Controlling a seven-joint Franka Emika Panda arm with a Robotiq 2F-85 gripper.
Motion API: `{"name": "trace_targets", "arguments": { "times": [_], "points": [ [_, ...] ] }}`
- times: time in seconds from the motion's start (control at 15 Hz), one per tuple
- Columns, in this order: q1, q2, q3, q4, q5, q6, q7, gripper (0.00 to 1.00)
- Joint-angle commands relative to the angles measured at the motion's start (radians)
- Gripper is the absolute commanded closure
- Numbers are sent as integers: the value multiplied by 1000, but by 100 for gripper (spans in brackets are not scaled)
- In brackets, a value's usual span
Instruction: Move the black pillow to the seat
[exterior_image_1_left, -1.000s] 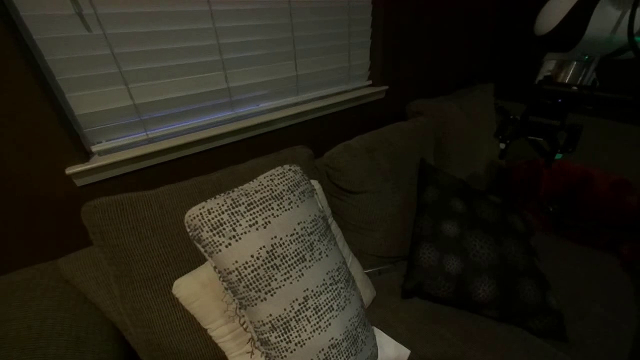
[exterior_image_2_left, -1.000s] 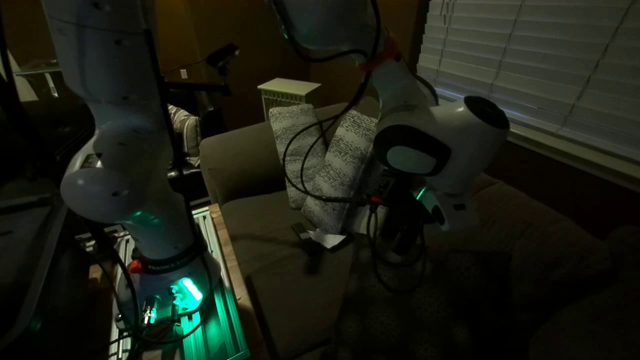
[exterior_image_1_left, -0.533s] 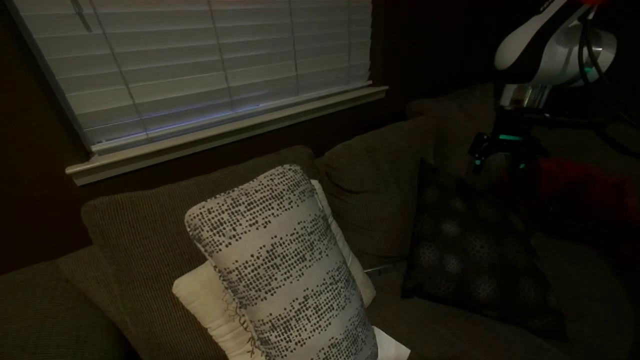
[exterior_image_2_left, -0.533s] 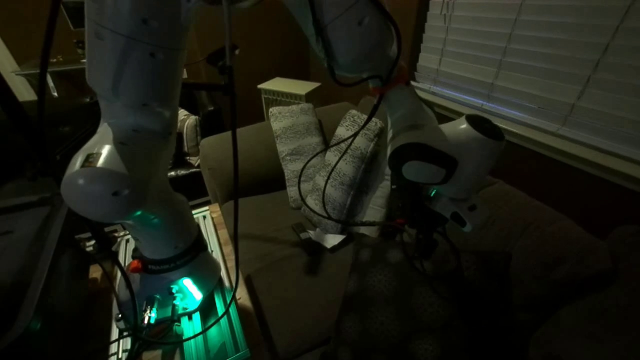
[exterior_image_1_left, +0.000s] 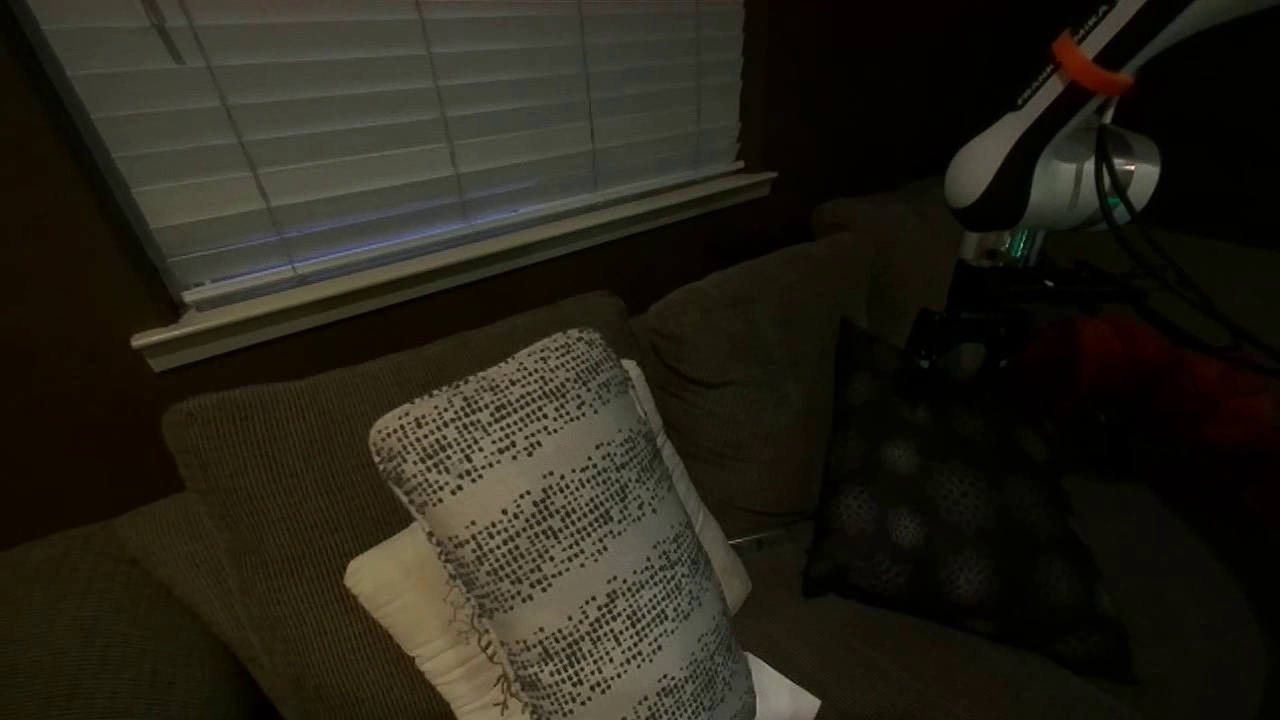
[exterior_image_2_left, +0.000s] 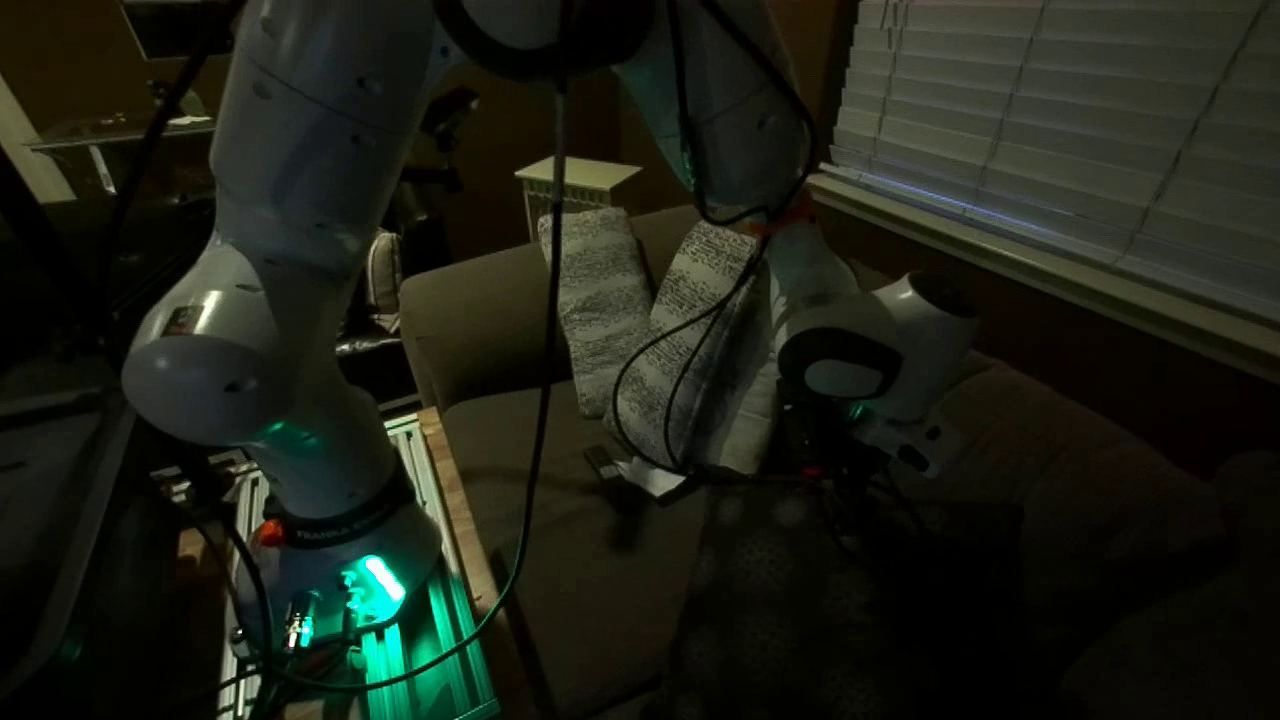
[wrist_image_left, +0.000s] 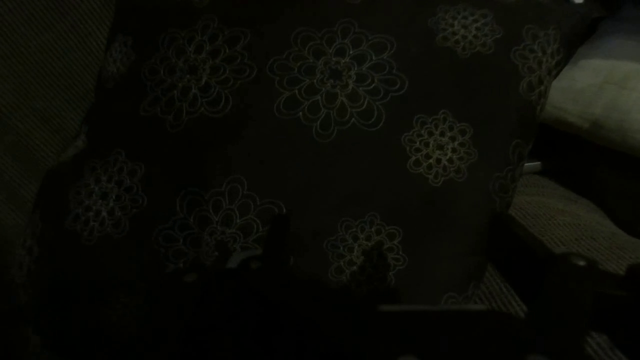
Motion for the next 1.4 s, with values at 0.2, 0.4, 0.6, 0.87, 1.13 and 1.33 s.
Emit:
{"name": "trace_targets", "arguments": {
  "times": [0.2, 0.4, 0.6, 0.87, 1.13, 1.33],
  "points": [
    [-28, 108, 32, 60, 1, 88, 16, 0],
    [-43, 151, 44, 84, 5, 101, 28, 0],
    [-75, 185, 79, 116, 20, 86, 10, 0],
    [-120, 228, 129, 166, 38, 71, -6, 0],
    [-133, 285, 137, 244, 34, 28, 15, 0],
    [-136, 319, 137, 295, 34, -7, 18, 26]
  ]
}}
